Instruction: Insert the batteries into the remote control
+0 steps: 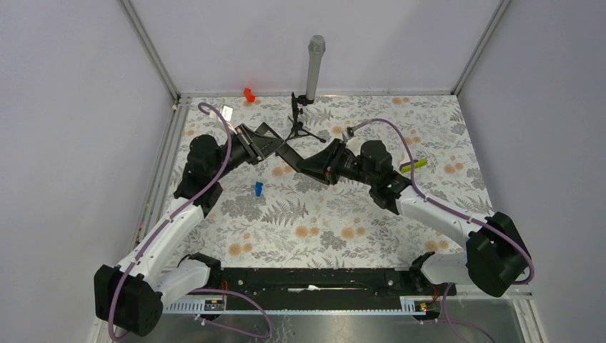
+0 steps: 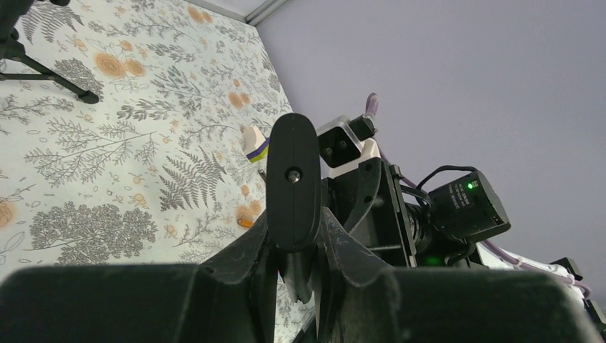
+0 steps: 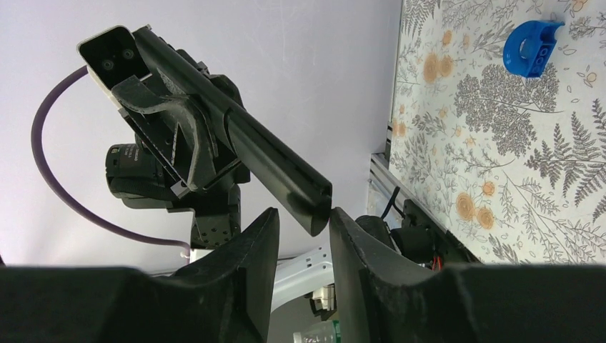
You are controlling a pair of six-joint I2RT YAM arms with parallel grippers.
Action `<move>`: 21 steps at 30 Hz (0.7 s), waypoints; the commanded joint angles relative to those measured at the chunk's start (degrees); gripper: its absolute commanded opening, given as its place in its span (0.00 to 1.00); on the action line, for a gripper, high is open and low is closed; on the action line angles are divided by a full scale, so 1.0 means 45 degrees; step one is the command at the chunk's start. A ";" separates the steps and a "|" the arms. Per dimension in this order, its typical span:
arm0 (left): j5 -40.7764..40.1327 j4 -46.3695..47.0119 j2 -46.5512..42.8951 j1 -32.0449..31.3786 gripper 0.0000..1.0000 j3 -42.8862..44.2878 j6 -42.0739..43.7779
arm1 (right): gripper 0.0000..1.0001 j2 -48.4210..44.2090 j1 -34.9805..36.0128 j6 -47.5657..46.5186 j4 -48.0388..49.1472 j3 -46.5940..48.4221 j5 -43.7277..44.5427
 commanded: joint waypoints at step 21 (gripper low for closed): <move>-0.0329 0.0674 -0.0301 -0.0024 0.00 0.0393 0.0242 | 0.78 0.0261 -0.0077 -0.0623 0.0226 0.0313 0.0201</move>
